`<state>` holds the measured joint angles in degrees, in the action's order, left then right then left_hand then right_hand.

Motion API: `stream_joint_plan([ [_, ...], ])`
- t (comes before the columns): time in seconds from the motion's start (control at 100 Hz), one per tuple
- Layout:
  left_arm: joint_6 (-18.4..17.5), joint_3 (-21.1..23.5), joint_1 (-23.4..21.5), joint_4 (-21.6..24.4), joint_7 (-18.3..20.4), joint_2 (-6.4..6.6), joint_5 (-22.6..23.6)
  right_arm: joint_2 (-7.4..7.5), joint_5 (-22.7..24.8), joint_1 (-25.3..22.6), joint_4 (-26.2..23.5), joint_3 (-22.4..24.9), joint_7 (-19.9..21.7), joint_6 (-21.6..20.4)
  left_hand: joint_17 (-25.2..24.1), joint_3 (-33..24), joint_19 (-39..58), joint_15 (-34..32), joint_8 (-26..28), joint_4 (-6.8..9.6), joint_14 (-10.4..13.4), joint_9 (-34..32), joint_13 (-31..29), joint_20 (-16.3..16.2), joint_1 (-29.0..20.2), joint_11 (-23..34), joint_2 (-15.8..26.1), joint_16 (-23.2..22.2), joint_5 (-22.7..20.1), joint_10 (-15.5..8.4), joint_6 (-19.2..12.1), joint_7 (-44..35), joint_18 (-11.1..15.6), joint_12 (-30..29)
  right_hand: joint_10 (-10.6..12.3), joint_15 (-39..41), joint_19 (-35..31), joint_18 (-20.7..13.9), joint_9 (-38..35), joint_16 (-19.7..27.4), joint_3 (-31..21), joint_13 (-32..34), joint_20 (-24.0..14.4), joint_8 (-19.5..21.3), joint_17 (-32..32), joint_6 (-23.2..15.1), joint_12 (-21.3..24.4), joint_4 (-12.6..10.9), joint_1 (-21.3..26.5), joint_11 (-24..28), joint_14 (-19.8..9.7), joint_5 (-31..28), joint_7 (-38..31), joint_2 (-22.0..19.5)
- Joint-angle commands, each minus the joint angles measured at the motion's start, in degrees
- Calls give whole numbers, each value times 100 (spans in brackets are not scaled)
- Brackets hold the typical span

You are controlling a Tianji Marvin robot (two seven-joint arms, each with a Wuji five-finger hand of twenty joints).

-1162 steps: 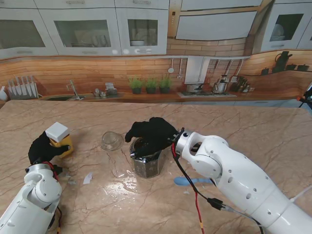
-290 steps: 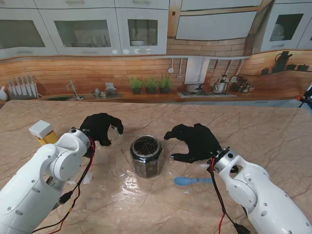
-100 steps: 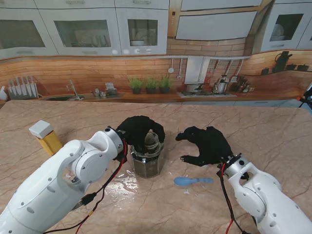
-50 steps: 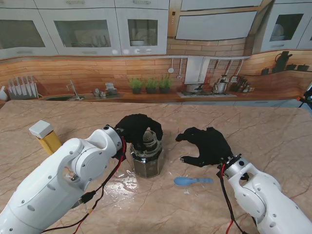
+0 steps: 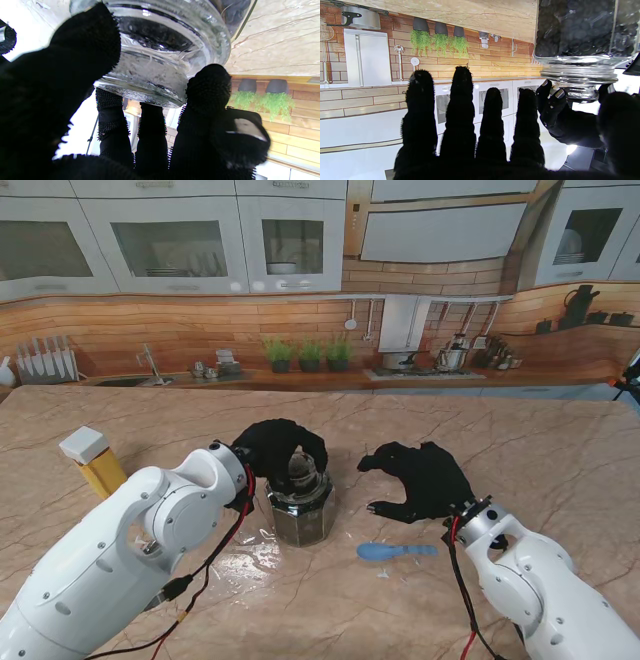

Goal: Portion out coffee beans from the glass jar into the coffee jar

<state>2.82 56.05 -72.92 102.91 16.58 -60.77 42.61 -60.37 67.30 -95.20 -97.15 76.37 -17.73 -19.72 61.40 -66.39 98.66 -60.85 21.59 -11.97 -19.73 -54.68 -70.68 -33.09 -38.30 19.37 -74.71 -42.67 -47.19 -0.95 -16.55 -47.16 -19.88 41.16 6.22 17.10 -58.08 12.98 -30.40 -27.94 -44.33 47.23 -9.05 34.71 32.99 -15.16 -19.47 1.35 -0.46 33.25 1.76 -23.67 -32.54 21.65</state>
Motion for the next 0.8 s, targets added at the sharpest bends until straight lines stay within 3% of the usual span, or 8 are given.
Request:
stream_joint_plan([
  [0.0,34,-32,-71,-25,36,7,-11,-10,3,-5,-7,-21,7,6,-82,-412,121,108,390,592,1122,-1336,-172,90,-829,967,978,-170,-207,32,684,-2668,1249,662,47,26,25,-64,-36,-37,-93,18,34,23,6,-78,-29,-65,-242,40,-134,-77,-23,34],
  [0.06,49,-38,-77,-18,52,11,-6,-9,6,-3,-3,-28,7,9,-76,-155,66,281,314,461,1147,-1247,-150,151,-813,913,1109,-196,-119,72,677,-2554,1566,602,48,25,25,-67,-33,-37,-92,17,35,24,6,-88,-28,-65,-243,38,-134,-91,-28,39],
  [0.23,20,-34,-94,6,193,47,127,-9,11,-7,7,-38,-7,28,-98,243,-103,805,403,121,1232,-758,-123,274,-533,1083,1285,-303,182,109,821,-2238,1601,392,55,22,29,-64,-42,-36,-93,12,36,24,1,-87,-27,-65,-236,36,-130,-92,-29,38],
  [0.25,20,-35,-94,4,202,49,138,-9,9,-8,7,-38,-7,29,-116,213,-142,893,425,108,1236,-662,-126,296,-458,1242,1302,-347,191,117,839,-2209,1351,258,62,24,29,-65,-42,-37,-92,17,37,24,0,-91,-27,-64,-237,36,-128,-90,-29,39],
  [0.3,27,-40,-90,6,246,59,174,-9,10,-8,7,-38,-11,31,-114,201,-211,1077,447,156,1262,-413,-108,353,-281,1432,1442,-388,278,137,907,-2097,1556,84,58,24,33,-72,-41,-37,-92,16,38,25,-5,-89,-27,-65,-236,35,-142,-99,-33,40],
  [0.38,33,-34,-92,25,317,73,195,-10,9,-7,6,-37,-7,30,-145,186,-320,1330,506,182,1223,-59,-81,416,2,1686,1534,-494,362,186,1036,-1814,1226,-300,58,23,32,-71,-45,-37,-92,15,38,25,-2,-93,-27,-64,-237,35,-130,-97,-32,38],
  [0.47,10,7,-117,87,409,94,284,-9,10,-5,7,-38,-8,32,-166,217,-448,1647,996,521,1152,373,21,498,531,1775,1762,-657,542,197,1200,-1225,1201,-856,66,21,31,-73,-47,-36,-92,10,37,24,-1,-98,-28,-64,-236,36,-142,-95,-30,41],
  [0.79,-170,174,-274,225,247,83,514,-7,14,-3,7,-55,18,56,-225,713,-710,1995,853,226,804,2041,714,605,1673,1097,1798,-795,1521,98,821,-324,845,-1111,65,26,21,-56,-62,-39,-94,20,33,27,7,-113,-28,-64,-229,28,-124,-141,-44,46],
])
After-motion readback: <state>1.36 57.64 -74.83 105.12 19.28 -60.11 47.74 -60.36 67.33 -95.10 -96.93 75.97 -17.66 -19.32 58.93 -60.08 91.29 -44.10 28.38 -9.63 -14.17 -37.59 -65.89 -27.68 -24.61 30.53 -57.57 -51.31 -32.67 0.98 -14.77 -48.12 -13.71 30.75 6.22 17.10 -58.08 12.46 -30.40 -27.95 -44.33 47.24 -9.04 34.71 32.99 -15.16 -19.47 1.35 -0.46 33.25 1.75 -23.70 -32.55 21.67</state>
